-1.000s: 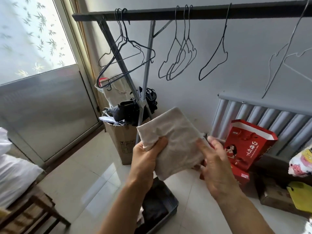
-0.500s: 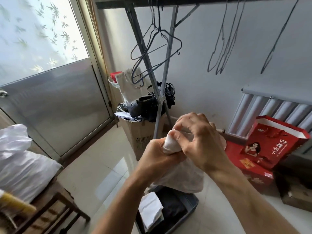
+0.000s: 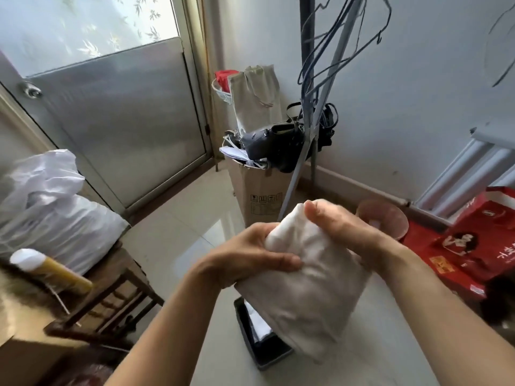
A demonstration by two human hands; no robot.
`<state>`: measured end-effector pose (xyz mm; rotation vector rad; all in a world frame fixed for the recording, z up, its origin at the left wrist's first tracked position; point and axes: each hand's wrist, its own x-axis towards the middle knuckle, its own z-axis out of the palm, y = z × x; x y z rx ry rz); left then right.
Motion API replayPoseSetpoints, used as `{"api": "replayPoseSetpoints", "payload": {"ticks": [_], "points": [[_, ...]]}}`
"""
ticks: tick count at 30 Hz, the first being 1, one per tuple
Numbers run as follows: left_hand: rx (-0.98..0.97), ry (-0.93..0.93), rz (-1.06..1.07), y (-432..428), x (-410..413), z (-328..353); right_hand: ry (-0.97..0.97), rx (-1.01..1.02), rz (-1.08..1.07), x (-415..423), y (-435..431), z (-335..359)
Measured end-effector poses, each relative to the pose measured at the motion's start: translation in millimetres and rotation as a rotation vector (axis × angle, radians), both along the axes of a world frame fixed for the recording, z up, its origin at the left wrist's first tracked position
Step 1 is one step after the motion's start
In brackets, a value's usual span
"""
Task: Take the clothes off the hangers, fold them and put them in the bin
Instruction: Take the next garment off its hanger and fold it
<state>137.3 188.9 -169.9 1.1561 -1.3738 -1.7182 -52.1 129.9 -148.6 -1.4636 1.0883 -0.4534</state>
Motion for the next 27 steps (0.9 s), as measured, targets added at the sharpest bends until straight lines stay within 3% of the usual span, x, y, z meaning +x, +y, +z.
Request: {"api": "replayPoseSetpoints", "payload": {"ticks": [4, 7, 9, 11, 13, 19, 24, 27], "points": [[0.091, -0.014, 0.052, -19.1, 34.4, -18.0, -0.046, 0.246, 0.315, -2.7, -16.3, -14.9], [0.156, 0.049, 0.189, -32.4, 54.0, -39.5, -0.081, 0.300, 0.263, 11.6, -28.0, -44.1], [0.273, 0.295, 0.358, -33.7, 62.7, -63.4, -0.187, 0.315, 0.112, 21.7, -32.6, -62.2], [0.375, 0.653, 0.472, -28.3, 67.5, -97.3, -0.245, 0.294, -0.011, 32.0, -34.8, -79.0], [0.396, 0.802, 0.576, -21.7, 59.4, -121.9, -0.233, 0.275, -0.111, 42.5, -37.0, -101.2], [0.288, 0.105, 1.063, -44.3, 24.4, -182.8, -0.214, 0.317, -0.276, 68.2, -46.9, -185.9], [0.163, -0.121, 1.309, -60.0, 20.4, -259.6, -0.135, 0.245, -0.442, 83.5, -66.0, -269.6], [0.204, -0.172, 1.391, -65.6, 17.3, -309.6, -0.107, 0.208, -0.467, 89.8, -73.9, -316.4]]}}
